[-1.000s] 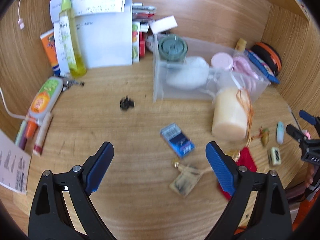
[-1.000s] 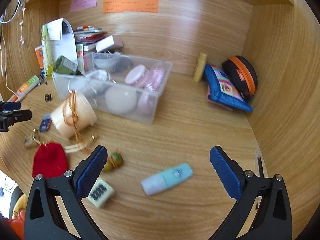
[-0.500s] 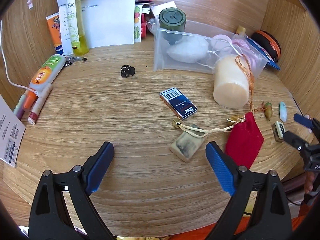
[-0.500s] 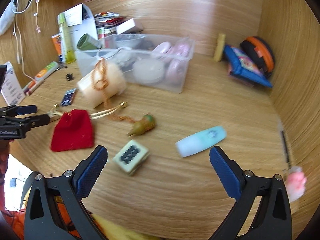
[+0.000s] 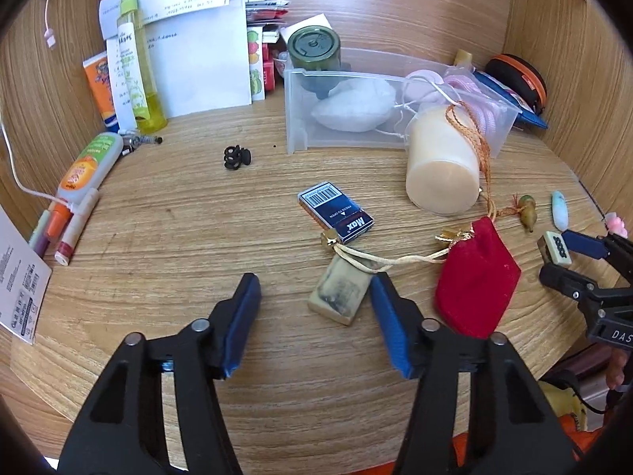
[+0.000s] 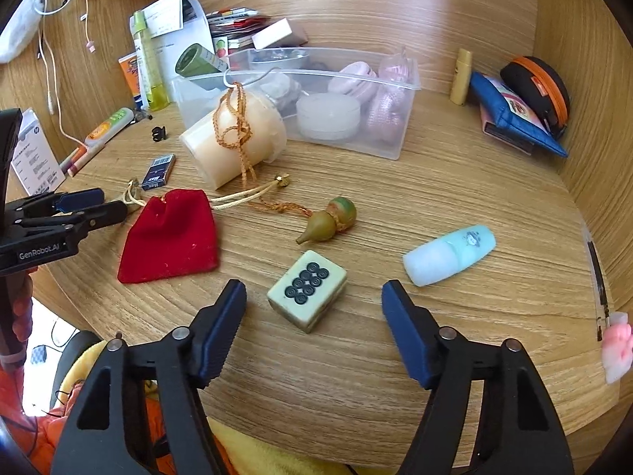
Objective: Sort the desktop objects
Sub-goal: 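Move the left gripper to the beige eraser and the right to the white mahjong tile, then grasp the white mahjong tile with the right gripper while the left grasps the beige eraser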
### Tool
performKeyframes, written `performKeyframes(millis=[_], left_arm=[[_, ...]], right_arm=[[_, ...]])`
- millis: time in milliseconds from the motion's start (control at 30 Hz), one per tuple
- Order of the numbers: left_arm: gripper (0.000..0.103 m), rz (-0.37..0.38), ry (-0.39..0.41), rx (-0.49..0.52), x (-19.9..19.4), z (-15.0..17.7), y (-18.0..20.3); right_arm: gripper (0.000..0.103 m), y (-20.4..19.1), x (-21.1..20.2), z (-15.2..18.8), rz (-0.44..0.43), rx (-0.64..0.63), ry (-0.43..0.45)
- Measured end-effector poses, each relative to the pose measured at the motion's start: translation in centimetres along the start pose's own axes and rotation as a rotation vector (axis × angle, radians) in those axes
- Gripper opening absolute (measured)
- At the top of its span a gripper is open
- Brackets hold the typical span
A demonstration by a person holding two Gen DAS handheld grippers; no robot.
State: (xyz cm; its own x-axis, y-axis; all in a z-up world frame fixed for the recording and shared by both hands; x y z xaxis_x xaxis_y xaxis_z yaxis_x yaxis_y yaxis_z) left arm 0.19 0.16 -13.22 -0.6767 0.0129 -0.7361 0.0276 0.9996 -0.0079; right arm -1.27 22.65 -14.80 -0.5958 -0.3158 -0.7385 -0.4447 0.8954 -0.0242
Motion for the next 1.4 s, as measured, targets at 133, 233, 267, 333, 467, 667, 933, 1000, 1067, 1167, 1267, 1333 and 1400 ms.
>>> performKeyframes(millis=[133, 233, 267, 333, 467, 667, 933, 1000, 1067, 1167, 1267, 1333, 1400], left_arm=[[0.037, -0.010, 0.014, 0.023, 0.0, 0.0, 0.4], [0.023, -0.026, 0.029, 0.031, 0.0, 0.0, 0.3], [0.023, -0.042, 0.035, 0.037, 0.0, 0.0, 0.3], [0.023, -0.051, 0.041, 0.040, 0.0, 0.1, 0.3], [0.023, -0.034, 0.040, 0.006, -0.1, -0.2, -0.5], [0.023, -0.005, 0.089, -0.036, -1.6, -1.7, -1.4], [0.017, 0.041, 0.171, -0.040, -3.7, -4.4, -1.0], [0.016, 0.042, 0.185, -0.034, -4.0, -4.9, -0.9], [0.016, 0.039, 0.193, -0.034, -4.4, -5.2, -1.0], [0.016, 0.031, 0.181, -0.032, -4.8, -4.9, -1.8], [0.021, 0.030, 0.123, -0.031, -4.4, -3.8, -2.8], [0.048, 0.057, 0.079, -0.035, -3.8, -2.9, -3.1], [0.059, 0.062, 0.040, -0.025, -3.1, -1.9, -3.1]], right_arm=[[0.047, -0.2, 0.0, -0.2, 0.002, -0.013, 0.012], [0.036, -0.2, 0.1, -0.3, 0.001, -0.014, 0.017], [0.036, -0.1, 0.1, -0.3, 0.001, -0.012, 0.017], [0.036, 0.0, 0.1, -0.4, 0.003, -0.008, 0.017], [0.036, 0.2, 0.1, -0.7, 0.000, 0.003, 0.025], [0.036, 0.7, -0.9, -2.1, -0.017, 0.025, 0.070], [0.036, 0.7, -1.7, -4.1, -0.034, 0.021, 0.124], [0.036, 0.7, -1.9, -4.5, -0.035, 0.017, 0.135], [0.036, 0.7, -2.0, -4.8, -0.038, 0.014, 0.141], [0.036, 0.8, -2.3, -5.0, -0.043, 0.011, 0.151], [0.036, 0.9, -2.3, -5.4, -0.047, 0.008, 0.159], [0.036, 0.8, -2.3, -5.5, -0.057, 0.013, 0.164], [0.036, 0.7, -2.3, -5.8, -0.070, 0.015, 0.169]])
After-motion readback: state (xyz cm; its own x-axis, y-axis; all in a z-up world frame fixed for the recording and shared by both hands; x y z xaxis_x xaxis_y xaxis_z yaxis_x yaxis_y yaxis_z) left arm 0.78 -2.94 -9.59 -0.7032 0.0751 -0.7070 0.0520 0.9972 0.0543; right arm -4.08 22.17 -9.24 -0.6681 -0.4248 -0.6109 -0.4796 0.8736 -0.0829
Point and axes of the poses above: each gripper's, at about its wrist camera, not at the fingertips, and x roughly the way its jaws point, y to its right, z to its underside, the point moved 4 cm from there along x, roughly the way its jaws point, and after that the axes turned 2 degrees about -z, right-handed, at the moved point
